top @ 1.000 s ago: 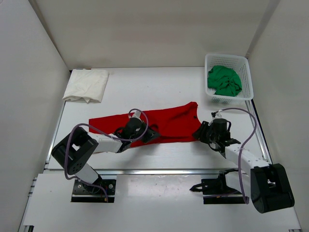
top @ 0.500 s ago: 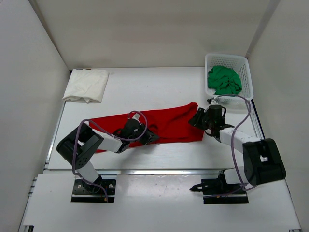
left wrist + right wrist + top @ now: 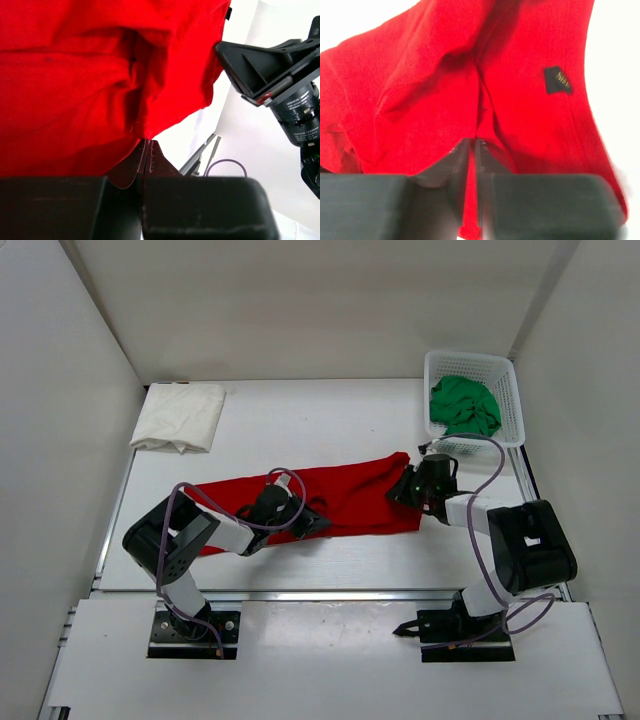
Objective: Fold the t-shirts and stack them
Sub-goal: Fold the other side of the tshirt into a rectangle
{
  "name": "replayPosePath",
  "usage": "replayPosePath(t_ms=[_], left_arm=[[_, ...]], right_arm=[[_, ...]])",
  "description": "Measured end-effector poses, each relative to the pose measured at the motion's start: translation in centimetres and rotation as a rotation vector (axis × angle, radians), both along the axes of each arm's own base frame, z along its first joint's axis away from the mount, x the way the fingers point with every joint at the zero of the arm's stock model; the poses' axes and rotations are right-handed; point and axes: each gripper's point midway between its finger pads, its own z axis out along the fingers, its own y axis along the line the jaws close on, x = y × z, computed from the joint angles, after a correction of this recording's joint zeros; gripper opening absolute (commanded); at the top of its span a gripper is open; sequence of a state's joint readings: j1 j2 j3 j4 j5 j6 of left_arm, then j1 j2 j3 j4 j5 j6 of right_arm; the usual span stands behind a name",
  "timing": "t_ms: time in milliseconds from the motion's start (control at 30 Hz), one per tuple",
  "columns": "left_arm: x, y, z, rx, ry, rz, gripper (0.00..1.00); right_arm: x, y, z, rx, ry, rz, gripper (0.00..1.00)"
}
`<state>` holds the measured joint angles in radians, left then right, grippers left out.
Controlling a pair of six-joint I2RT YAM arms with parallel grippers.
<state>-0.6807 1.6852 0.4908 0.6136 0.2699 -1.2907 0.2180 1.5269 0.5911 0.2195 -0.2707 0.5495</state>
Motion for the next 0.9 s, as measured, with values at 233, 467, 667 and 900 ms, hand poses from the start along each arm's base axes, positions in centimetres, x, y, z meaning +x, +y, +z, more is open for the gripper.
replayPosePath(t_ms=[233, 467, 667, 900], left_arm=[[0.3, 0.3, -0.3, 0.003, 0.004, 0.009, 0.06], [0.6, 0.5, -0.3, 0.003, 0.002, 0.015, 0.07], [0.5, 0.4, -0.3, 0.002, 0.001, 0.008, 0.08], [0.3, -0.3, 0.0, -0.014, 0.0, -0.022, 0.27]], right_arm=[[0.3, -0.7, 2.3, 0.062, -0.036, -0.028, 0.0], [-0.3, -0.9, 7.0, 0.09, -0.158, -0.027, 0.0], [-2.2, -3.1, 5.6, 0.05, -0.093, -0.093, 0.0], [-3.3, -4.9, 2.0, 0.02, 0.02, -0.151, 0.36]])
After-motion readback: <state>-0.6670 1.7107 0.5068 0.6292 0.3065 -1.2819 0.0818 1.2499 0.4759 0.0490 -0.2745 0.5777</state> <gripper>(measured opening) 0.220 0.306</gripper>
